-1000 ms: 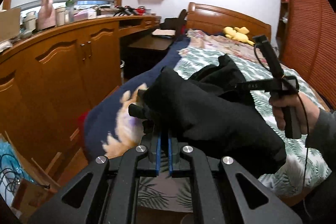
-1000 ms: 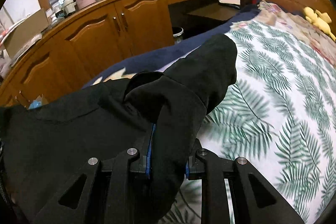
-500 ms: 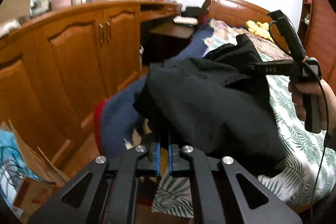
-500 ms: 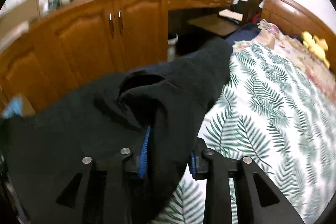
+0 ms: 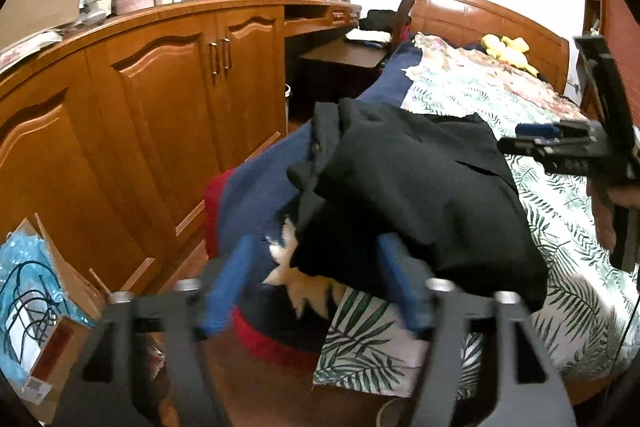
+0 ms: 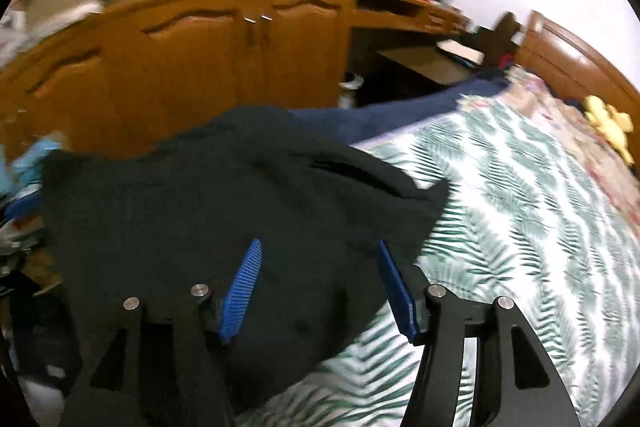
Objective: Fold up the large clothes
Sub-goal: 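Lower the folded coat beside the bed and open both grippers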
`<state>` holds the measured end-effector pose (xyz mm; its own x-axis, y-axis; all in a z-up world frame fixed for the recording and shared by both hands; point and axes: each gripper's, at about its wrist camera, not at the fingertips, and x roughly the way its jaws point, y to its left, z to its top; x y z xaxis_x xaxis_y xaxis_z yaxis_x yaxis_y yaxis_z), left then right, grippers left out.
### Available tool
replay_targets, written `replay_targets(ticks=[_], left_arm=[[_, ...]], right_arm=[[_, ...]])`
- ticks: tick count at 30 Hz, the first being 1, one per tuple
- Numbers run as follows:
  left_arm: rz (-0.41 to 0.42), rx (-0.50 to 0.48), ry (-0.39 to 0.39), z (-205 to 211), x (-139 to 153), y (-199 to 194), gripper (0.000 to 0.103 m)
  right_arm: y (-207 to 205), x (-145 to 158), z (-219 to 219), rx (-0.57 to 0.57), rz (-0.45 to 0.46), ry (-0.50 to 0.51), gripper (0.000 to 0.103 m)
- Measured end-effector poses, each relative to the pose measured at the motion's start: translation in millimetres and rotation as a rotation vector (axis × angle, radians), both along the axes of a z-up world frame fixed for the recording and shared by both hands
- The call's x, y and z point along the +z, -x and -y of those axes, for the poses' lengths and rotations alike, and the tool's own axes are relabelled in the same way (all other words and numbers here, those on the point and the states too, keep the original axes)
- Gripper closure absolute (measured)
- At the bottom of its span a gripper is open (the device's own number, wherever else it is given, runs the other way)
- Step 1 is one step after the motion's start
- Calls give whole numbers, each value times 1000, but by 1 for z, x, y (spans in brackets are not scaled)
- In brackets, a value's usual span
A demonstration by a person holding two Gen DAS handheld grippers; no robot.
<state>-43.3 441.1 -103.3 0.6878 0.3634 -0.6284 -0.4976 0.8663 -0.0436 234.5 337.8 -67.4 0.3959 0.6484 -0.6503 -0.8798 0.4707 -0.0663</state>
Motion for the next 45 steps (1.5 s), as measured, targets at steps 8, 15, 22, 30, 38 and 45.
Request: replay_targets(ticks=[8, 15, 22, 30, 38, 45], left_arm=[[20, 11, -7, 4, 21, 19, 15], [65, 18, -45, 26, 47, 18, 1], [135, -9, -81, 68, 80, 7, 0], [166, -90, -93, 135, 103, -18, 1], [157, -222, -46, 217, 104, -52, 0], [145, -364, -16, 298, 101, -71, 0]], right_arm=[[29, -58, -22, 114, -76, 45, 42], [45, -45, 4, 87, -54, -26, 41], [64, -17, 85, 52, -26, -94, 41], [80, 10, 188, -49, -2, -165, 34], [111, 19, 280, -184, 25, -205, 27], [140, 27, 353, -327, 59, -251, 27]])
